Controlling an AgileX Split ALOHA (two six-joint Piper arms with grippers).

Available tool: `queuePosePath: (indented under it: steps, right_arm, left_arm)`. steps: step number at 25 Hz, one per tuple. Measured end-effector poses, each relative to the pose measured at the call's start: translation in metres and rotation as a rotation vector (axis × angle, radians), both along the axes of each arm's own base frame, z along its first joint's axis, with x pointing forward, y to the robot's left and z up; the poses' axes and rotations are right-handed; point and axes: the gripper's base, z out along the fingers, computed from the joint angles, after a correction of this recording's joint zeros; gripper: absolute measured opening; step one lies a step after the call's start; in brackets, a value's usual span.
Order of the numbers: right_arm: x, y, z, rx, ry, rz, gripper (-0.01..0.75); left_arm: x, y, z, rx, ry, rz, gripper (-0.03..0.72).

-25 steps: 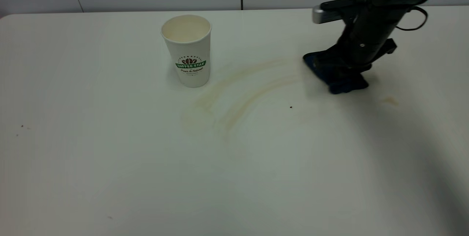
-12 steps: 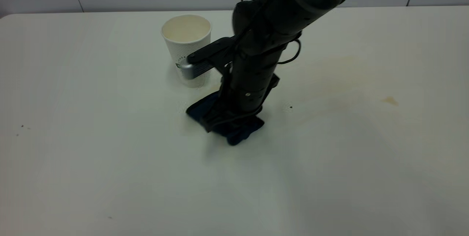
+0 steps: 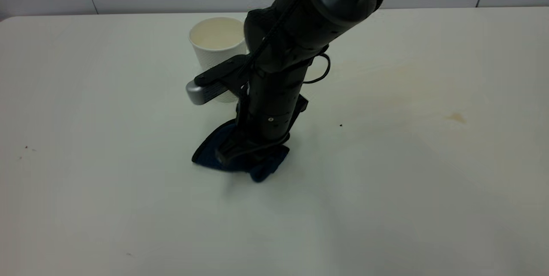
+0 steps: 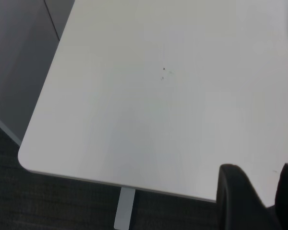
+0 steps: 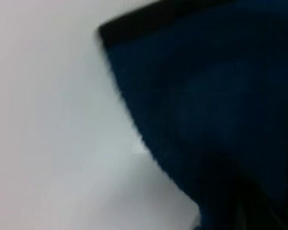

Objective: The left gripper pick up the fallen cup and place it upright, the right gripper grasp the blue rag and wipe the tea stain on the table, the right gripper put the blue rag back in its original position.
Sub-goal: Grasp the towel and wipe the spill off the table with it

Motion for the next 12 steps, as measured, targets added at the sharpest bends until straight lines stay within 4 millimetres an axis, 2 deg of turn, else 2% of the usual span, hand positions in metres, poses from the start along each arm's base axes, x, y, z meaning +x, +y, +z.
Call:
queuePosePath:
  steps: [6,12]
  right_arm:
    - [0.061,-0.070,0.012,0.024,-0.048,-0.182,0.063]
    - [0.094,-0.155,0.007,0.022,-0.035,-0.386,0.063]
  left_arm:
    - [0.000,0.000,0.000,0.000,0.000,0.000,0.238]
    - [0.000,0.000,0.000,0.000,0.000,0.000,0.238]
